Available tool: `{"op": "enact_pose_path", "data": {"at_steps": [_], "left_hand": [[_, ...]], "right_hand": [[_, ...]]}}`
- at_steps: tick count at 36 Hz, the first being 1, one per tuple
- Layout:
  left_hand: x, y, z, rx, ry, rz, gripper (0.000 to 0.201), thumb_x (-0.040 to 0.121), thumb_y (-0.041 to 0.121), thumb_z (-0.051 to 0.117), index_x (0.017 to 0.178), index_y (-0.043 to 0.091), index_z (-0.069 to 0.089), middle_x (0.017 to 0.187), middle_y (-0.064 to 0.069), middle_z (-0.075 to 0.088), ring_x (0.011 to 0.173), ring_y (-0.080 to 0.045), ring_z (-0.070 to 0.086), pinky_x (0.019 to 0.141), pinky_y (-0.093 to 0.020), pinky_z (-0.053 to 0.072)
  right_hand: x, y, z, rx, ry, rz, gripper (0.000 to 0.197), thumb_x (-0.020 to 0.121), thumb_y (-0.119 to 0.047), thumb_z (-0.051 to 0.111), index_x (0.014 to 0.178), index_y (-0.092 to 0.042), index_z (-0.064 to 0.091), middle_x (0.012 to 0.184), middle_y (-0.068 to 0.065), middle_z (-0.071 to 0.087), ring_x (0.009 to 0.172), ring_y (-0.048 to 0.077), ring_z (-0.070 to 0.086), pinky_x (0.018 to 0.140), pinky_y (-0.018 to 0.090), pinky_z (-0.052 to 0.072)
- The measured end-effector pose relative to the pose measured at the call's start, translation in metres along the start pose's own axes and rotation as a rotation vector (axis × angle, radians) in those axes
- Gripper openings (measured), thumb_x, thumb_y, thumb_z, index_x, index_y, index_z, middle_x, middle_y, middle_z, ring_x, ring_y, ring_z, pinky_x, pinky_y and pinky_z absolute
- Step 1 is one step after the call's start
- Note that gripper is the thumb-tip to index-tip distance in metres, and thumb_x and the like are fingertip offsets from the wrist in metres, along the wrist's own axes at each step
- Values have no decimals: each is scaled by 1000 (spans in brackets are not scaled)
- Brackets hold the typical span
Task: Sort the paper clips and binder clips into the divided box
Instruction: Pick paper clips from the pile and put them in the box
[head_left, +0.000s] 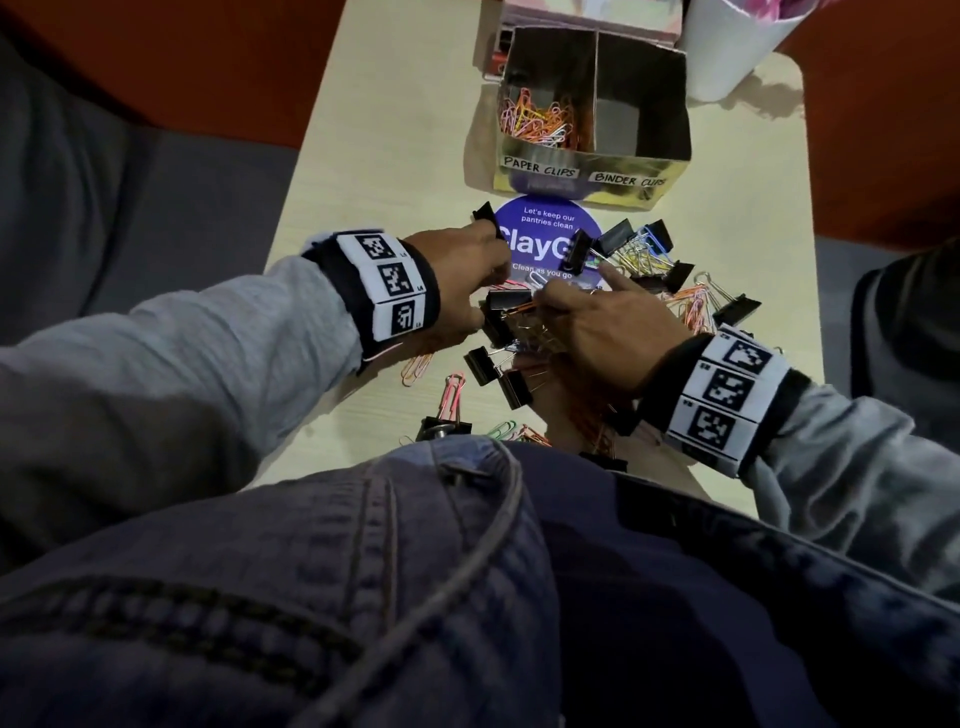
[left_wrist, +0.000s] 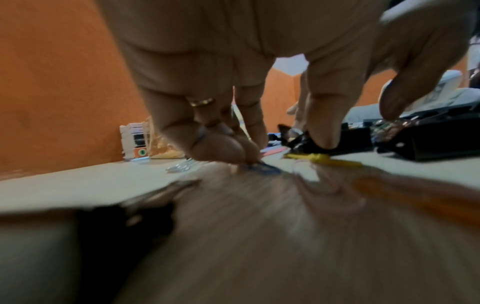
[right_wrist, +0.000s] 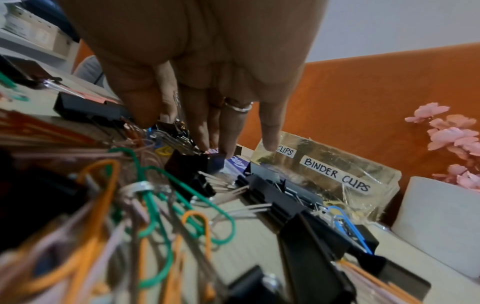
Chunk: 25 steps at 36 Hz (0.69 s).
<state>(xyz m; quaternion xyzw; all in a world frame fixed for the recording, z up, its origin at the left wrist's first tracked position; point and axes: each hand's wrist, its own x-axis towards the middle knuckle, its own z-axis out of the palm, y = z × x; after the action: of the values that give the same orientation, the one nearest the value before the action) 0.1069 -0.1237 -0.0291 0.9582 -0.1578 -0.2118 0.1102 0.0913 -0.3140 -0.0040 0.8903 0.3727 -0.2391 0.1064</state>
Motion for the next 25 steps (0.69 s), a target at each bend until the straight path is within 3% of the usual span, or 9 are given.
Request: {"op": "enact_pose_path", "data": {"at_steps": [2, 5, 9, 13, 18, 21, 23, 25], "left_hand": [[0, 4, 0, -4, 3, 26, 56, 80, 31, 68, 130, 22, 44, 134, -3, 41, 120, -23, 47, 85, -30, 44], [1, 9, -1, 15, -22, 73, 52, 85, 29, 64, 132, 24, 46, 132, -6, 42, 122, -26, 46, 93, -36, 45], [2, 6, -5, 39, -27, 83, 37, 89, 22, 60, 126, 23, 55, 127, -5, 48, 121, -25, 47, 89, -32, 41], [4, 1, -9, 21, 3, 74, 33, 91, 25, 60, 124, 21, 59, 120, -4, 53, 115, -24, 50, 86, -32, 42], [5, -14, -19, -126, 174, -60, 30, 83, 38, 66, 112, 30, 65, 96, 8, 51, 93, -18, 51, 75, -31, 38], [9, -24, -27, -74, 212, -165, 36, 83, 35, 67, 117, 23, 64, 106, -5, 54, 99, -28, 53, 76, -31, 36], [11, -31, -29, -35, 209, -224, 35, 85, 33, 65, 118, 19, 64, 115, -12, 55, 109, -34, 53, 81, -34, 41], [12, -39, -27, -10, 214, -269, 30, 87, 30, 63, 114, 18, 65, 116, -13, 56, 108, -35, 54, 84, -37, 44]], "right_hand": [[1, -1, 1, 15, 4, 3, 41, 102, -26, 26, 138, -18, 43, 140, -1, 36, 117, 20, 55, 116, 52, 12], [2, -5, 2, 72, 15, -2, 42, 100, -27, 31, 141, -21, 41, 147, -1, 31, 119, 20, 54, 116, 51, 9], [5, 2, 8, 109, 41, 28, 41, 97, -34, 40, 136, -23, 47, 132, -1, 41, 106, 21, 61, 116, 51, 11], [3, 14, 11, 76, 48, 55, 38, 98, -37, 38, 130, -25, 54, 128, -4, 44, 101, 20, 64, 116, 53, 13], [2, 12, 5, 60, 57, 5, 37, 95, -41, 43, 126, -27, 57, 132, -7, 49, 113, 15, 60, 115, 54, 13], [9, 10, 0, 69, 105, 36, 41, 93, -37, 46, 131, -23, 50, 129, -1, 50, 111, 20, 59, 114, 52, 23], [15, 8, -4, 41, 74, 69, 48, 92, -37, 48, 137, -19, 43, 134, 3, 46, 112, 25, 59, 111, 51, 29], [20, 5, -7, 9, 33, 62, 51, 92, -39, 48, 139, -20, 42, 138, 2, 44, 113, 26, 58, 108, 50, 34]]}}
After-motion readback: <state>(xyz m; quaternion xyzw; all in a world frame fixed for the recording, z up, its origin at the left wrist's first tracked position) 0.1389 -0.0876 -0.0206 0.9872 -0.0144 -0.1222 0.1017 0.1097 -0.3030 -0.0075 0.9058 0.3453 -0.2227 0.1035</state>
